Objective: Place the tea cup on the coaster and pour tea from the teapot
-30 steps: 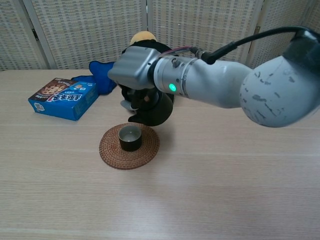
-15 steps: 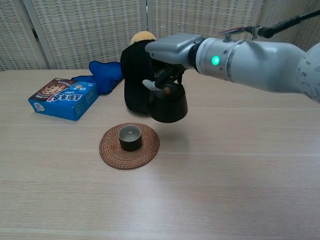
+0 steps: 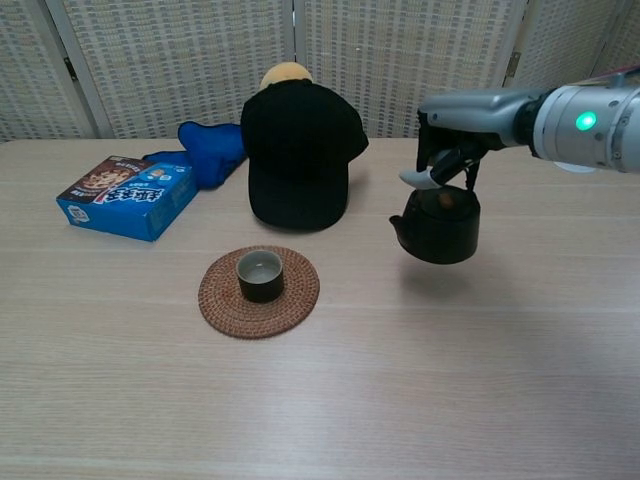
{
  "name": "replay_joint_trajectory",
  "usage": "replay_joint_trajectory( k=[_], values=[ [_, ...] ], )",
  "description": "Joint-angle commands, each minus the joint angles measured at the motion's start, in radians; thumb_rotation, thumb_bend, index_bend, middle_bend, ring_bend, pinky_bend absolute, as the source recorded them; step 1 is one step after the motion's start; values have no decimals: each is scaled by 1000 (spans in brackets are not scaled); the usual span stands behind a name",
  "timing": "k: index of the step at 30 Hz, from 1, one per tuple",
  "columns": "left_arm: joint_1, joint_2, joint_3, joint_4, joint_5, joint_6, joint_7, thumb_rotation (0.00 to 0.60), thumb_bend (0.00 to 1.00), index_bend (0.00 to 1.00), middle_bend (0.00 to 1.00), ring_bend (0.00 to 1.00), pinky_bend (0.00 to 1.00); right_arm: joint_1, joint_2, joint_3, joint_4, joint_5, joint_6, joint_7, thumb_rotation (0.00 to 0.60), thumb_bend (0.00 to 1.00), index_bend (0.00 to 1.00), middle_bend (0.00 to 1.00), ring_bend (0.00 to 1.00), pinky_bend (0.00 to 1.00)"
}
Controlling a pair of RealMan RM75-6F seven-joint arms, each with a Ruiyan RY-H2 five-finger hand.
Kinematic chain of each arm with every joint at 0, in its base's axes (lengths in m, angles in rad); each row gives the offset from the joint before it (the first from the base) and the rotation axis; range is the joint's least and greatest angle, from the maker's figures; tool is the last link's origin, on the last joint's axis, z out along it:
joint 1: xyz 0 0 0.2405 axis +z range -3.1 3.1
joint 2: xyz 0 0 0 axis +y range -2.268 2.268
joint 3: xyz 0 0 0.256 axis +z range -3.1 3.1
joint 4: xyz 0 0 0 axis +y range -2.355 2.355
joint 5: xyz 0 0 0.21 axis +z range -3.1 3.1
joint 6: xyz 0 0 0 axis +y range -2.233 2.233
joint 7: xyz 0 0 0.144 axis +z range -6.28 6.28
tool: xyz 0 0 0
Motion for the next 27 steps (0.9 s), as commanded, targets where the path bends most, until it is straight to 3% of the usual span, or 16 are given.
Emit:
replay_joint_trajectory(
  k=[1, 10, 15, 27],
  values=[
    [-2, -2, 0, -3, 0, -2, 4, 110, 62, 188, 232, 294, 52, -16, 14, -11, -10, -13, -8, 17, 328, 347, 1000, 1000, 1000, 614],
    [-4, 1, 1, -16, -4, -2, 20, 111, 62, 188, 233, 294, 51, -45, 31, -24, -7, -33, -29, 50, 316, 13, 1000, 1000, 1000, 614],
    [-4, 2, 2, -20, -7, -2, 24, 110, 62, 187, 233, 294, 50, -61, 34, -33, -3, -62, -26, 60, 284, 0, 1000, 1000, 1000, 614],
    [-11, -2, 5, -25, -7, -9, 33, 110, 62, 188, 232, 294, 50, -99, -12, -57, 55, -111, -10, 54, 278, 0, 1000, 1000, 1000, 614]
  ],
)
